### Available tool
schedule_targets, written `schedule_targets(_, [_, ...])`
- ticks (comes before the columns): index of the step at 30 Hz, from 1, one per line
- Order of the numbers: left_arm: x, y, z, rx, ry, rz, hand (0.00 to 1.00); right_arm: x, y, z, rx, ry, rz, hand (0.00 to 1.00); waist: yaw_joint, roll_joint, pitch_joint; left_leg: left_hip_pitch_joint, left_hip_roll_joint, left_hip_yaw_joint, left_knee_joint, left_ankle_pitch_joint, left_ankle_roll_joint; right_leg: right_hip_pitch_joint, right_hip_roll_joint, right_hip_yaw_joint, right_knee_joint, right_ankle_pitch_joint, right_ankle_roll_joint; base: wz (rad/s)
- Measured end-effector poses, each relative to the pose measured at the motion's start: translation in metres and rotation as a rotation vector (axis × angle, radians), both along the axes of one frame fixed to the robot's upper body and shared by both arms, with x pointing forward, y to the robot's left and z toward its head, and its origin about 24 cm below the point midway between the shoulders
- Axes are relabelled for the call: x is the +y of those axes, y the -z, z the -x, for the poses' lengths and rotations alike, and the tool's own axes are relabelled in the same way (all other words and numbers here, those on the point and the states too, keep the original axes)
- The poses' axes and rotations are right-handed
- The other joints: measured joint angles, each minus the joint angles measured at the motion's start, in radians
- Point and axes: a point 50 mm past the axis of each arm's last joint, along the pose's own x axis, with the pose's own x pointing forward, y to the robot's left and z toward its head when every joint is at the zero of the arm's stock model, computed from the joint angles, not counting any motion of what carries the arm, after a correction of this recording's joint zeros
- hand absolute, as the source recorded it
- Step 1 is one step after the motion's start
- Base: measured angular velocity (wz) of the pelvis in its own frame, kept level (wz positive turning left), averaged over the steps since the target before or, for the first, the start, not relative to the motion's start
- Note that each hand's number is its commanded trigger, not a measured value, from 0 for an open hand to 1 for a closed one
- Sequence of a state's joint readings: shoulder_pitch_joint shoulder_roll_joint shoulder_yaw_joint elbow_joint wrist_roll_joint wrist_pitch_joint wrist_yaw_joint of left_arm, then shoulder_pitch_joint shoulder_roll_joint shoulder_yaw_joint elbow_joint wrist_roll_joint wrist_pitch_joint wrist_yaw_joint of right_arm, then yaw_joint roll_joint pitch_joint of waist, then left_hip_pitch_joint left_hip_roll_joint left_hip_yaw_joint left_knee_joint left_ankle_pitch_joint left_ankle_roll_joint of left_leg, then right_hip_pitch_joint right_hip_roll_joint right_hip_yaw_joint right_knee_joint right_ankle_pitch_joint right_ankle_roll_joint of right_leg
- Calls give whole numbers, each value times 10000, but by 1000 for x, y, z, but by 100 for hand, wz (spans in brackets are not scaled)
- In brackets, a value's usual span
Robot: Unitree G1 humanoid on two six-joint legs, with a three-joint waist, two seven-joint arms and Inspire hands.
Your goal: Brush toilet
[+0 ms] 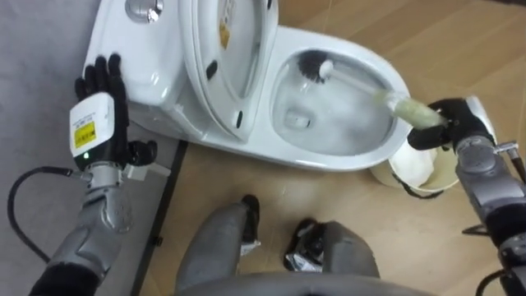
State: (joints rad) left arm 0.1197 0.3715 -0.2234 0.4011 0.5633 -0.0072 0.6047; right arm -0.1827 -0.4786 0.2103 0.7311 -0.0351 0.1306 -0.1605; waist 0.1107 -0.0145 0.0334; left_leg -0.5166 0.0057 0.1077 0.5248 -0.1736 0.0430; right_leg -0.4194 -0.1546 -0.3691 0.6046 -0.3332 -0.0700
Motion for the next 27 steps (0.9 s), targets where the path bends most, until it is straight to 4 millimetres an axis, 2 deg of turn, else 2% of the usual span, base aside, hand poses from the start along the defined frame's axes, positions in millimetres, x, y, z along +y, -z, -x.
schedule_targets(4, [-1,8,17,430,-225,256,0,0,11,18,375,80,-143,100,-1,-94,-134,946,-52,37,-616,1,-1,958,105,-14,-728,91,157,0])
schedule_targets(5, [0,9,21,485,-322,306,0,0,12,20,401,67,-160,100,-1,-109,-145,1119,-62,37,-749,2,-2,1112,132,0,-861,113,187,-6])
schedule_targets(6, [2,12,28,620,-537,395,0,0,15,25,534,55,-201,100,8,-176,-209,1432,-86,42,-1005,21,-26,1391,175,23,-1109,157,234,-5])
schedule_targets(7, [4,14,35,684,-792,503,0,0,17,30,666,62,-258,100,11,-226,-241,1718,-92,39,-1196,29,-36,1699,233,3,-1380,215,273,-4])
schedule_targets(9, [6,14,43,654,-1127,643,0,-3,19,36,727,179,-353,100,-4,-288,-279,2144,-83,20,-1412,30,-38,2209,361,8,-1816,339,333,0])
schedule_targets(11, [8,13,48,464,-1362,807,0,-8,18,41,547,412,-519,100,32,-306,-291,2580,-85,9,-1598,30,-38,2742,459,-7,-2258,459,393,0])
schedule_targets(16, [10,2,56,-572,-1614,940,0,-9,-4,28,-2100,1544,-1781,100,25,-456,-312,3689,-104,-6,-2112,26,-43,3898,669,120,-3151,665,517,-6])
schedule_targets(19, [7,0,63,-931,-1685,769,0,-9,-9,30,-2726,1795,-2059,100,25,-579,-379,4124,-111,-22,-2235,-16,-97,4447,765,140,-3590,752,559,-1])
schedule_targets(24, [11,-3,66,-1298,-2007,740,0,-2,-8,31,-2976,1821,-2333,100,102,-584,-374,4263,-54,-179,-2201,-157,-178,4684,897,123,-3717,780,527,2])
schedule_targets(27, [9,5,77,-1237,-2490,1171,0,-1,0,43,-2654,1964,-2346,100,204,-523,-346,4466,-50,-175,-2218,-204,-213,4929,924,114,-3841,800,508,-1])
